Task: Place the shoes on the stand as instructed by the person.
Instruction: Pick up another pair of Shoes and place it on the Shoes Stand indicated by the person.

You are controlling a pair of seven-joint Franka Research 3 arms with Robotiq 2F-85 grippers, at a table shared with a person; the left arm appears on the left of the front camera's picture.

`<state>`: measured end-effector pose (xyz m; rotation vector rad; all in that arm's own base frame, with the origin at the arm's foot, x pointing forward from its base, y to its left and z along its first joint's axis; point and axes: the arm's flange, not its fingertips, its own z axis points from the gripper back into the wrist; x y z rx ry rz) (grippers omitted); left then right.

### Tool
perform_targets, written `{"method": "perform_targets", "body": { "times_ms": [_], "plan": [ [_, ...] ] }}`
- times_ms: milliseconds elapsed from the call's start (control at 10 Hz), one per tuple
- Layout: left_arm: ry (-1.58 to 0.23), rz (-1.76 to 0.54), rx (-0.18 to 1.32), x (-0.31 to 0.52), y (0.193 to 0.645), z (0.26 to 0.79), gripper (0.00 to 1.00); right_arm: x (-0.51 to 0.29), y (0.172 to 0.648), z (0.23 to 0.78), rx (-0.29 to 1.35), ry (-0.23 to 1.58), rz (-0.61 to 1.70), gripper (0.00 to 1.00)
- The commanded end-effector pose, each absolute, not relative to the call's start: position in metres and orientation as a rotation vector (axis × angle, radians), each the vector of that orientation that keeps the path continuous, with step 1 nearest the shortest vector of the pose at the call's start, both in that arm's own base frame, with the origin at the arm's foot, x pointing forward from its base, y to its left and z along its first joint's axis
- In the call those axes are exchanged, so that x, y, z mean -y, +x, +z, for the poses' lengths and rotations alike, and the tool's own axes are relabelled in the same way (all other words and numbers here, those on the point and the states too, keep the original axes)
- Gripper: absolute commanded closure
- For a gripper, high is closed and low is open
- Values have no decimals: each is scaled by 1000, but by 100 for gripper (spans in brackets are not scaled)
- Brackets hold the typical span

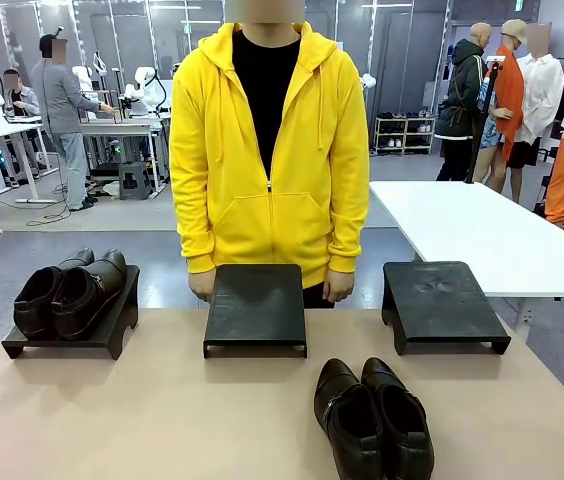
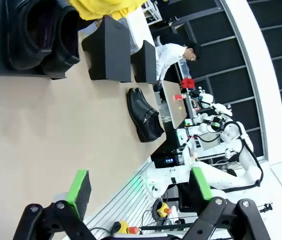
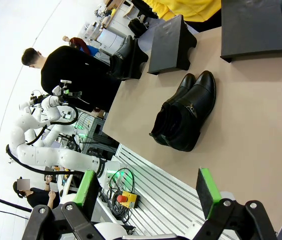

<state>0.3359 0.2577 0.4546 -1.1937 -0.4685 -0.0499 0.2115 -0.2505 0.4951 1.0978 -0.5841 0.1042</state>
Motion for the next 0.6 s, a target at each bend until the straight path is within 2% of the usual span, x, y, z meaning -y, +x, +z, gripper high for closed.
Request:
{"method": "perform_targets", "body": {
  "times_ms": [0, 400, 500],
  "plan": [
    [-1251, -44, 429, -276, 348, 436, 0, 251, 210, 496, 589, 1097, 106, 0],
    [-1266, -43, 393, -278, 363, 437, 0, 251, 210, 496, 589, 1097, 106, 0],
    [-1261, -23, 383, -274, 350, 418, 0, 251, 210, 496, 589, 1097, 106, 0]
  ]
}}
